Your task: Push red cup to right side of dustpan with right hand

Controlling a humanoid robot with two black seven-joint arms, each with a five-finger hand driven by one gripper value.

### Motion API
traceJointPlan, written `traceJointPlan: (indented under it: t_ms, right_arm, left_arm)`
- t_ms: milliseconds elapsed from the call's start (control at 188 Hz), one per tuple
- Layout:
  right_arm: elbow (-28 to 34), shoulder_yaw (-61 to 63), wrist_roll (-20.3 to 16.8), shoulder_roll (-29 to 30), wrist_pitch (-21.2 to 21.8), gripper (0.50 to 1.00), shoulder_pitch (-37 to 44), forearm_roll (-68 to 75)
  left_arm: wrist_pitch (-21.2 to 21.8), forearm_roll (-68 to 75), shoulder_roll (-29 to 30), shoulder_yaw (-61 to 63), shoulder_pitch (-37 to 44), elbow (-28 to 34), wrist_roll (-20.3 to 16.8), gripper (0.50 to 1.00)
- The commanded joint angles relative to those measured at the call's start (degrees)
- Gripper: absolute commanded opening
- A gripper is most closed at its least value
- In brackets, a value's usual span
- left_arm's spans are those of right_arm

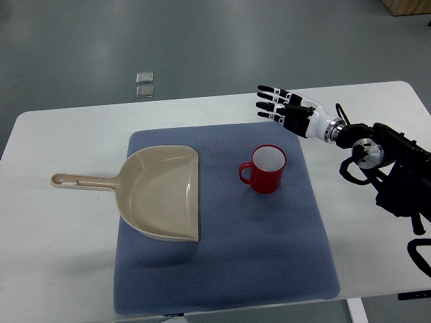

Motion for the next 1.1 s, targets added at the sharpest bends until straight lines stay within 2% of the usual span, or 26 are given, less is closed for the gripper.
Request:
traceJointPlan:
  t_ms: [0,681,915,1096]
  right_arm:
    - [0.0,0.0,0.0,0.0,0.0,0.934,0.2,0.0]
    - [0.2,-0.4,0.3,-1.9,0.0,0.934,1.4,-0.9]
    - [0.4,-1.2,3.6,-5.6,0.6,0.934,1.5,-4.8]
    - [0.4,-1.3,11.6,-8.0,0.7,0.934,2.2,-17.3]
  left_arm:
    - [0.0,0.0,0.0,0.0,0.0,0.1,0.0,1.000]
    - [0.2,0.0,0.0,0.2,0.0,0.6,-0.2,1.000]
    - [0.2,0.0,0.0,0.4,0.0,0.7,-0.1,1.000]
    - [0.2,0.0,0.0,0.2,0.1,0.7,-0.2,1.000]
